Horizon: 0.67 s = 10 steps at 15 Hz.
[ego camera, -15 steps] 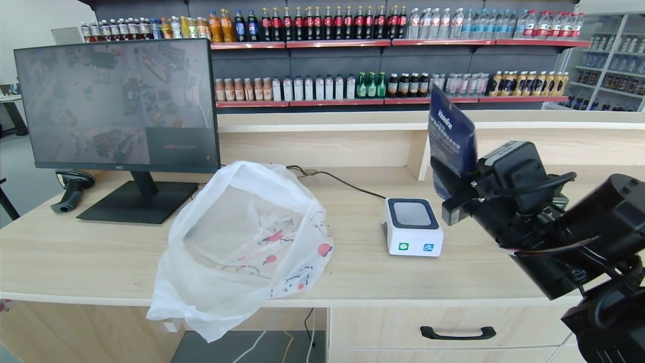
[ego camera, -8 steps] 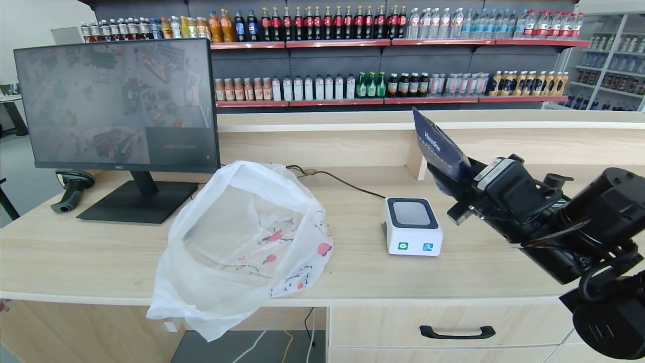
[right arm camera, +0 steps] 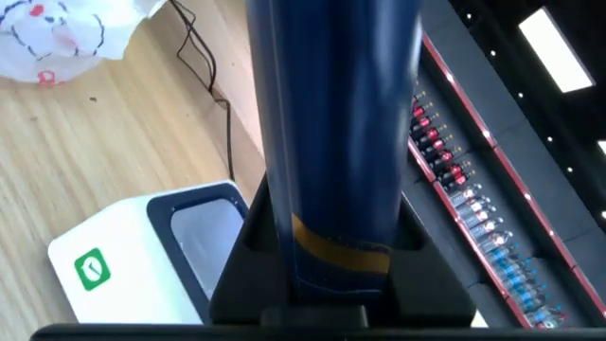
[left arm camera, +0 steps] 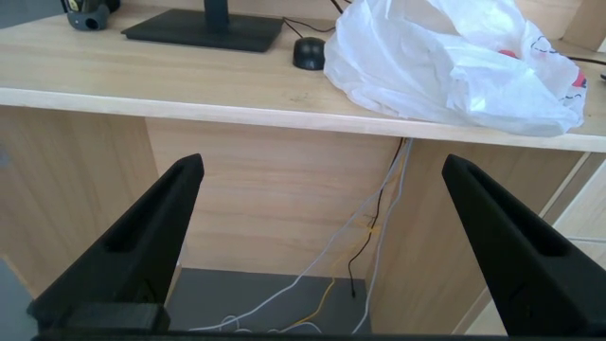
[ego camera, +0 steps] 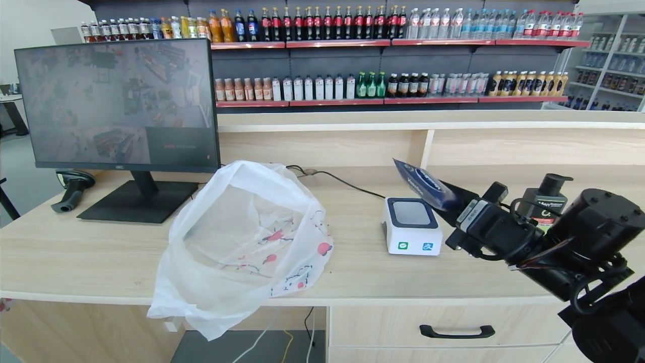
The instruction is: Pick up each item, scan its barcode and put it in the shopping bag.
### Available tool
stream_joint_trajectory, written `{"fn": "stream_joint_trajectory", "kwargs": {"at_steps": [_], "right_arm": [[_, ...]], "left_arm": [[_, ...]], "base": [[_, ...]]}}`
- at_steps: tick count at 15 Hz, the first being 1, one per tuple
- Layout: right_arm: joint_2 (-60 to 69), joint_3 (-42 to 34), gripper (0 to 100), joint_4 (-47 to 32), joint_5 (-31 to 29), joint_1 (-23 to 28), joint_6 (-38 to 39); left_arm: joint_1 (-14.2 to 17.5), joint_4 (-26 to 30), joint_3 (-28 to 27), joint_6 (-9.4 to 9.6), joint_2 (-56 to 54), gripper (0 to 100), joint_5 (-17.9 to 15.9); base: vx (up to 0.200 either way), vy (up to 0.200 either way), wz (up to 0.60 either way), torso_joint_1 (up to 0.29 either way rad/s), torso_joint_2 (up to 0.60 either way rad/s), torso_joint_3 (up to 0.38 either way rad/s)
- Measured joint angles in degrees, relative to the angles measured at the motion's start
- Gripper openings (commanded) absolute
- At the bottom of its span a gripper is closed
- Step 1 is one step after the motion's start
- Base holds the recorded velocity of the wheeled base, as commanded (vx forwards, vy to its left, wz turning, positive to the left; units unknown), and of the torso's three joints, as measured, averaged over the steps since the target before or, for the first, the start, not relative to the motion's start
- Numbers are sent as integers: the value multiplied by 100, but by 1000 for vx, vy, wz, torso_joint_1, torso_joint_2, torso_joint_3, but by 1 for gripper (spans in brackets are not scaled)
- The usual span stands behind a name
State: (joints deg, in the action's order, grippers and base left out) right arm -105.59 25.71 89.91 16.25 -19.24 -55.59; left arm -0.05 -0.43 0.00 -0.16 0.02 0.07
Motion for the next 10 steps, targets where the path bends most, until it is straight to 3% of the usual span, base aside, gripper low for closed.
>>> {"fn": "stream_joint_trajectory", "kwargs": {"at_steps": [10], "right_arm": [[-728, 627, 0, 1, 518, 310, -277]], "left_arm": [[5, 0, 0, -11, 0, 100, 0]], "base": [[0, 0, 0, 0, 0, 0]]}}
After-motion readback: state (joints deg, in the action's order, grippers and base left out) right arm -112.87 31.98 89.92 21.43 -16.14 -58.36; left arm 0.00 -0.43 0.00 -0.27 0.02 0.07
